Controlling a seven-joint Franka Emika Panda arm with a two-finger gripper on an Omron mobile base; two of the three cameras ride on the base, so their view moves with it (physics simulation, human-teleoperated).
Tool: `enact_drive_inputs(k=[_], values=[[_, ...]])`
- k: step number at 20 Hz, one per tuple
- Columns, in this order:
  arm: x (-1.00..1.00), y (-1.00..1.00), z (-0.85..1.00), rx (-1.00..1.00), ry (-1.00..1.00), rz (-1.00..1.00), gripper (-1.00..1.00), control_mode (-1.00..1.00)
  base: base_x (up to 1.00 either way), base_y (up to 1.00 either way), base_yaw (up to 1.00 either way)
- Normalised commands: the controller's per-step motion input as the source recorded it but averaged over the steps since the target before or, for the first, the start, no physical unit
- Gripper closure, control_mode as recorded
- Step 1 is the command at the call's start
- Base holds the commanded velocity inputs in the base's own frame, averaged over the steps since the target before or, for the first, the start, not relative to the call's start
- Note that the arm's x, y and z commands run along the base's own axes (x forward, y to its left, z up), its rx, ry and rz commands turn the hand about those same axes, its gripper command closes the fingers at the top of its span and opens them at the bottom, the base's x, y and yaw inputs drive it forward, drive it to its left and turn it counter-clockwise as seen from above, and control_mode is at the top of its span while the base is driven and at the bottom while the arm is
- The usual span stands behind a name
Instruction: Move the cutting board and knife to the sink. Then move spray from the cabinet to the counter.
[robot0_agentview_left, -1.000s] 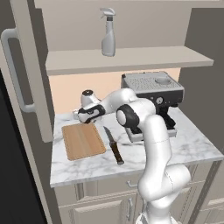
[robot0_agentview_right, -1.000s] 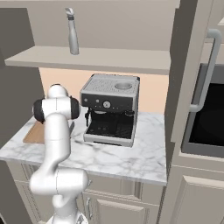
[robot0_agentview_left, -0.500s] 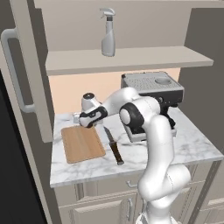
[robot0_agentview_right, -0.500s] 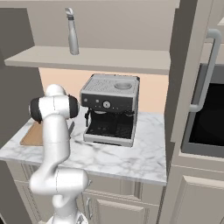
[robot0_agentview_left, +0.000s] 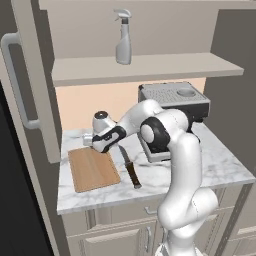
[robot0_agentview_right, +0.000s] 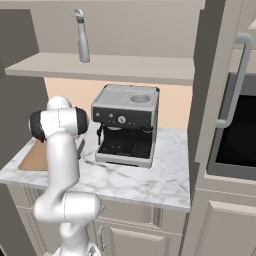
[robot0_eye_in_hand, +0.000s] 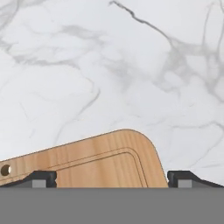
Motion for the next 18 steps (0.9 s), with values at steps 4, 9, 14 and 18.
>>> enact_drive_inputs(k=[4,9,14,18], values=[[-0.70,0.12,-0.40,0.00,-0.02,0.00,-1.00,-1.00,0.00,0.00,0.00],[-0.72,0.11,-0.40,0.00,-0.01,0.00,-1.00,-1.00,0.00,0.00,0.00],[-0.73,0.11,-0.39,0.00,-0.01,0.00,-1.00,-1.00,0.00,0.00,0.00],[-0.74,0.11,-0.40,0.00,0.00,0.00,-1.00,-1.00,0.00,0.00,0.00]])
